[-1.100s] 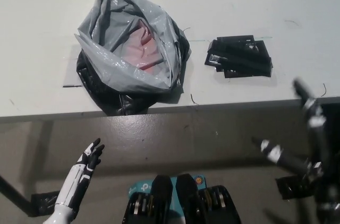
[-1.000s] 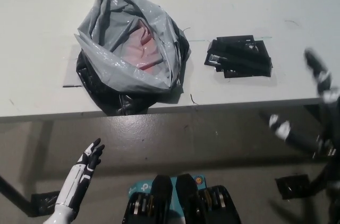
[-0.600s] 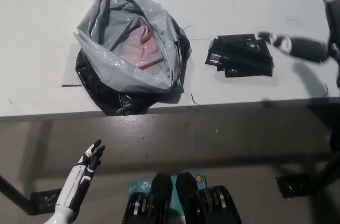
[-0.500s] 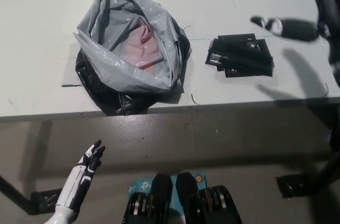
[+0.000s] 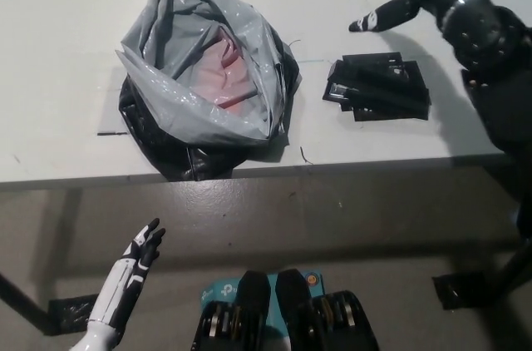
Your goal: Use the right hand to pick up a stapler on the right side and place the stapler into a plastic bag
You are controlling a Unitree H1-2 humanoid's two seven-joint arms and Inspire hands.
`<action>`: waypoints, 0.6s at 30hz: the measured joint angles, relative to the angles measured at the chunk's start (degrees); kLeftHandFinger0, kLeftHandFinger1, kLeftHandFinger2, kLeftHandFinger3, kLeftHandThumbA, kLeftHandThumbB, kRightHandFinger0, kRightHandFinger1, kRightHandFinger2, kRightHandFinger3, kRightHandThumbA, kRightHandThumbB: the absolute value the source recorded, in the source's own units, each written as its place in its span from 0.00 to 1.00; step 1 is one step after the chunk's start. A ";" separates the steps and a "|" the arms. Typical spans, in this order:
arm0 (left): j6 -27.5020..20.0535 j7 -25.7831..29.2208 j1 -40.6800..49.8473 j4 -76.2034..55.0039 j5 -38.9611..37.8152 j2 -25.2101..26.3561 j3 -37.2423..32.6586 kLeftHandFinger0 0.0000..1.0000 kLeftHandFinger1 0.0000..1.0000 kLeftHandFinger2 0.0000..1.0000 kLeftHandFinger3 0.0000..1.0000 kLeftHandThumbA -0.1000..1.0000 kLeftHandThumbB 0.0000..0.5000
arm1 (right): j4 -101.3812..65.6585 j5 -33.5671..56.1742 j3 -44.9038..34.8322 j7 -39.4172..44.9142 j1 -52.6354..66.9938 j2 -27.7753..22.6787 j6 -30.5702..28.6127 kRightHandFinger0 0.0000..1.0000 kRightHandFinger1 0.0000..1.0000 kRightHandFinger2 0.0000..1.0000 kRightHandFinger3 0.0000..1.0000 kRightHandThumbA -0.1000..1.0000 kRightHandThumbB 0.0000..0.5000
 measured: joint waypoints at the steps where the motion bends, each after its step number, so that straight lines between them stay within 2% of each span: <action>1: 0.01 -0.01 -0.03 -0.09 0.00 0.01 0.00 1.00 1.00 1.00 1.00 1.00 0.72 | 2.11 -0.25 0.64 0.09 -0.49 0.61 0.00 1.00 1.00 1.00 1.00 1.00 0.83; 4: 0.00 -0.07 -0.05 -0.26 0.00 0.01 -0.01 1.00 1.00 1.00 1.00 1.00 0.74 | 5.46 -0.67 1.66 0.17 -0.98 1.91 -0.02 1.00 1.00 1.00 1.00 1.00 0.86; 6: 0.00 -0.13 -0.05 -0.25 0.09 0.02 -0.01 1.00 1.00 1.00 1.00 1.00 0.72 | 8.17 -1.26 2.57 0.19 -1.01 3.05 -0.15 1.00 1.00 1.00 1.00 1.00 0.88; 7: 0.00 -0.15 -0.05 -0.26 0.13 0.02 -0.01 1.00 1.00 1.00 1.00 1.00 0.72 | 9.63 -1.50 3.01 0.18 -1.02 3.53 -0.36 1.00 1.00 1.00 1.00 1.00 0.93; 18: -0.11 -0.51 -0.05 -0.25 0.23 0.02 0.00 1.00 1.00 1.00 1.00 1.00 0.72 | 19.69 -2.55 4.42 -0.08 -0.67 5.22 -1.97 1.00 1.00 1.00 1.00 1.00 0.88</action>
